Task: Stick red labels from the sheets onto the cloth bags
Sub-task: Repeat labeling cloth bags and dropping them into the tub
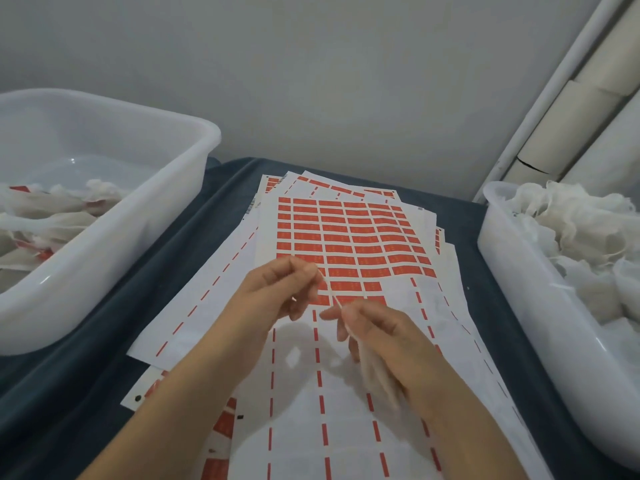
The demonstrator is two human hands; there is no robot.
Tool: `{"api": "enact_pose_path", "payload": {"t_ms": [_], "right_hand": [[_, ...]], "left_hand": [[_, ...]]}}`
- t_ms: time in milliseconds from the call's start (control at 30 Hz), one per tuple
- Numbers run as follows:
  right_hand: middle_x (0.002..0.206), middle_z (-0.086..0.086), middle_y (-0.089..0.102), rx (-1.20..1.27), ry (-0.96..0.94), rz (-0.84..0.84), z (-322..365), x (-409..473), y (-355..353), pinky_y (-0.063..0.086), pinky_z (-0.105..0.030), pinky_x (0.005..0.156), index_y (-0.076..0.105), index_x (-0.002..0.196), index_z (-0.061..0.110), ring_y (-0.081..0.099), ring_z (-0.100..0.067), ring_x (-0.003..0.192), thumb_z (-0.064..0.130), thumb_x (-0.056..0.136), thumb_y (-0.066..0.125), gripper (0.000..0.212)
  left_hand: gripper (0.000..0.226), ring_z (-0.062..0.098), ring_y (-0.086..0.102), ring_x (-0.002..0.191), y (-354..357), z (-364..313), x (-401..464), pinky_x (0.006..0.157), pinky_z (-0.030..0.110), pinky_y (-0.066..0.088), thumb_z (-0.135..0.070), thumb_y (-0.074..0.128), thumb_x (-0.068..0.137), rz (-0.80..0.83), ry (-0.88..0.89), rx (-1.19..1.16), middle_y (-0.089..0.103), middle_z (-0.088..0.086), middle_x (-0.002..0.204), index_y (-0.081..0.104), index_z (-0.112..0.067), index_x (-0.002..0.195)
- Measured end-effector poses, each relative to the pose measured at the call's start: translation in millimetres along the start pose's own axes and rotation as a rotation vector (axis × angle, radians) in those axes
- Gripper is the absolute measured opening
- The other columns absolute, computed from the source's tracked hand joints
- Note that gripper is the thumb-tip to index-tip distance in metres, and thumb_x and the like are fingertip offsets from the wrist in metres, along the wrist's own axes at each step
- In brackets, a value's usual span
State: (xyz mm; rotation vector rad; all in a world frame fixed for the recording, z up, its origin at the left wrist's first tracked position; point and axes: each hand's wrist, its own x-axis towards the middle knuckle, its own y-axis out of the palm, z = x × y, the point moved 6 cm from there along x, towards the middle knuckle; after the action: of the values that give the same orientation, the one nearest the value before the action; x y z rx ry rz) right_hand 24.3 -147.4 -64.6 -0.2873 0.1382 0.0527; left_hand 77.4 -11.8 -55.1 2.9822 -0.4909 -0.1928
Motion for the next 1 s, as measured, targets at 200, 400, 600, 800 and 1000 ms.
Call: {"api": "enact_pose_path", "payload": {"t_ms": [200, 400, 600, 800, 1000], "right_hand": [[0.076, 0.016, 0.069, 0.135, -0.054, -0.213, 1.3, -5.0, -20.7, 0.049, -0.019, 0.077, 0.069, 0.078, 0.04, 0.064, 0.0, 0.08, 0.046, 0.077, 0.052, 0.018], [0.076, 0.046, 0.057, -0.016, -0.1, -0.61, -9.5, -2.7, -44.7, 0.052, -0.019, 0.078, 0.065, 0.102, 0.025, 0.057, 0.015, 0.081, 0.048, 0.08, 0.044, 0.039], [0.086, 0.041, 0.058, -0.061, -0.199, -0.704, -6.9, -6.4, -41.8, 0.045, -0.006, 0.057, 0.045, 0.11, 0.046, 0.056, 0.018, 0.081, 0.049, 0.083, 0.04, 0.027], [0.088, 0.035, 0.056, -0.228, -0.215, -0.71, -4.3, -6.7, -34.7, 0.046, -0.009, 0.079, 0.053, 0.086, 0.044, 0.056, 0.014, 0.088, 0.052, 0.081, 0.037, 0.018], [0.106, 0.036, 0.045, -0.488, -0.329, -0.509, 11.5, -6.0, -13.1, 0.034, 0.003, 0.082, 0.049, 0.111, 0.048, 0.05, 0.012, 0.098, 0.056, 0.076, 0.052, 0.036]], "left_hand": [[0.021, 0.003, 0.055, 0.097, -12.8, 7.5, 3.6, 0.08, 0.024, 0.047, -0.044, 0.048, 0.089, -0.334, -0.029, 0.405, 0.059, -0.017, 0.111, 0.061, -0.032, 0.102], [0.057, 0.027, 0.028, 0.136, -33.3, 16.2, 6.4, 0.106, 0.049, 0.029, -0.026, 0.062, 0.088, -0.481, -0.292, 0.201, 0.022, -0.003, 0.152, 0.034, -0.036, 0.137], [0.057, 0.023, 0.056, 0.109, -39.6, 22.8, 9.2, 0.089, 0.041, 0.046, -0.019, 0.066, 0.084, -0.459, -0.319, 0.019, 0.05, 0.0, 0.135, 0.042, -0.025, 0.135], [0.014, 0.017, 0.069, 0.066, -6.9, 30.0, 0.8, 0.055, 0.033, 0.055, -0.03, 0.072, 0.078, -0.094, -0.384, 0.157, 0.067, -0.013, 0.074, 0.059, -0.032, 0.085], [0.014, -0.004, 0.062, 0.052, 4.6, 8.8, -1.9, 0.042, 0.01, 0.043, -0.043, 0.066, 0.078, -0.036, -0.03, 0.426, 0.06, -0.031, 0.055, 0.055, -0.039, 0.069]]}}
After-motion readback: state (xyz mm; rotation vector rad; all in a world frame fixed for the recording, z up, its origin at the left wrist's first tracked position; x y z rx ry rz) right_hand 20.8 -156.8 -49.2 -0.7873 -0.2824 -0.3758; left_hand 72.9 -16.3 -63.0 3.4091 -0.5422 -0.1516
